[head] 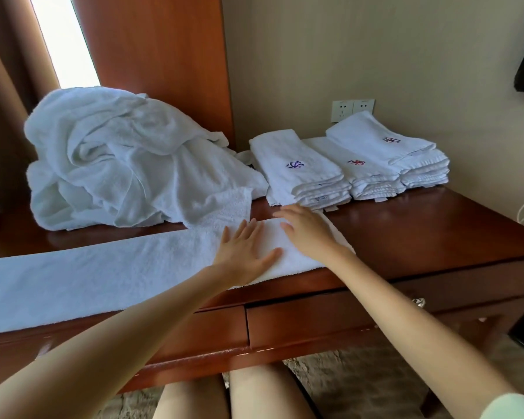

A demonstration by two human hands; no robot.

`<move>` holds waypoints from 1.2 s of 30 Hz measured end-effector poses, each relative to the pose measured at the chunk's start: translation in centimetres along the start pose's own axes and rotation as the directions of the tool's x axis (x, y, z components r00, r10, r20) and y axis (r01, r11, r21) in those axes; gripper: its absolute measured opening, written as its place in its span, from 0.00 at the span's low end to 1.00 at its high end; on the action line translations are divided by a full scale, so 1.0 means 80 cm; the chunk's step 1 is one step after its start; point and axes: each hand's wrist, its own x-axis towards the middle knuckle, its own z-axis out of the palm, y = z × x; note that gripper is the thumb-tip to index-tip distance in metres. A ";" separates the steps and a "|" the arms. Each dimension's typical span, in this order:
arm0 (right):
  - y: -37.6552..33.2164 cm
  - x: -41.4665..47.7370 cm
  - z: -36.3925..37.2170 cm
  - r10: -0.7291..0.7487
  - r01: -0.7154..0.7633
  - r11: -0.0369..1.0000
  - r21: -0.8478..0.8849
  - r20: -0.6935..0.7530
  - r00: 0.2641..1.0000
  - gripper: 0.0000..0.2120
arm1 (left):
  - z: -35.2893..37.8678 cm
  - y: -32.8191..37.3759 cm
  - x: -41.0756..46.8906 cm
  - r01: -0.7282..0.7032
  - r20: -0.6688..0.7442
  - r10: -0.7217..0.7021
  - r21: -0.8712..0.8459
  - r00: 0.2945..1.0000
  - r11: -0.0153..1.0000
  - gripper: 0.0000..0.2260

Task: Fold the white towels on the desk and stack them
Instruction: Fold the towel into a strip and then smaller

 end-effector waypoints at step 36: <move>-0.324 0.063 0.137 -0.182 0.192 0.981 0.005 0.357 0.916 0.24 | -0.103 -0.410 -0.306 0.792 -0.074 -0.790 0.010 0.609 0.610 0.26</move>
